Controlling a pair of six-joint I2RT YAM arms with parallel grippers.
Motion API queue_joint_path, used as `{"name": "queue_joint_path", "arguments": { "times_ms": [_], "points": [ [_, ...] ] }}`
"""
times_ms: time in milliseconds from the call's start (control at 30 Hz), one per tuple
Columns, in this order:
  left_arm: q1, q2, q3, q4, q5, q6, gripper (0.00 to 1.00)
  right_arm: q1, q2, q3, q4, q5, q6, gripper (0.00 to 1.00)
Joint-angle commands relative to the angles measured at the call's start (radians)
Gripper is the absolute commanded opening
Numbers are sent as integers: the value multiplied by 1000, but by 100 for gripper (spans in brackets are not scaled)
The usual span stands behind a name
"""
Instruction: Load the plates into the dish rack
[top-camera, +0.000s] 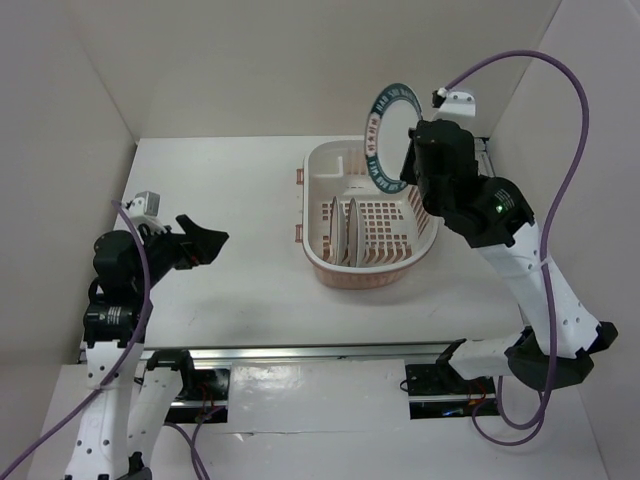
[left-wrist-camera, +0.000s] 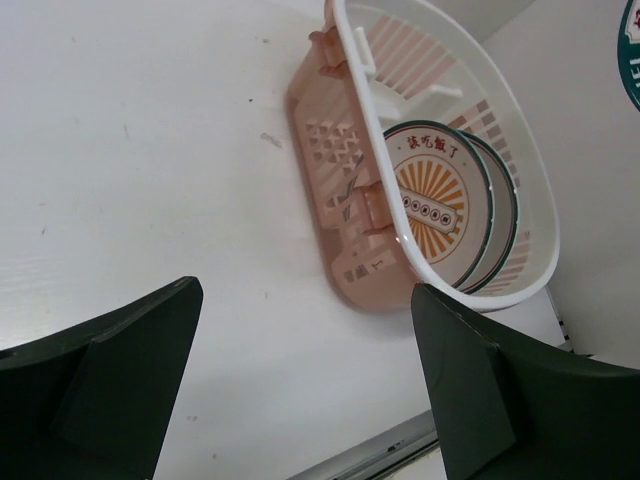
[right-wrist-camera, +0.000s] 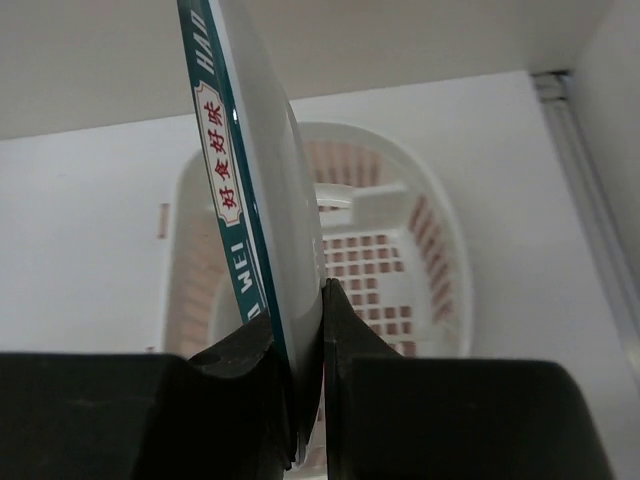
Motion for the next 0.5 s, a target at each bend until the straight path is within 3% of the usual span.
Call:
{"name": "queue_joint_path", "arguments": {
  "times_ms": [0,300,467],
  "points": [
    [1,-46,-34,-20,-38,25,99,5,-4,-29,-116,308,74,0],
    [1,-55,-34,-51,-63,25,99,5,5,-173,-175,363,162,0],
    [1,-64,-34,-51,-63,25,99,14,-4,-260,-112,310,162,0]
  ]
}}
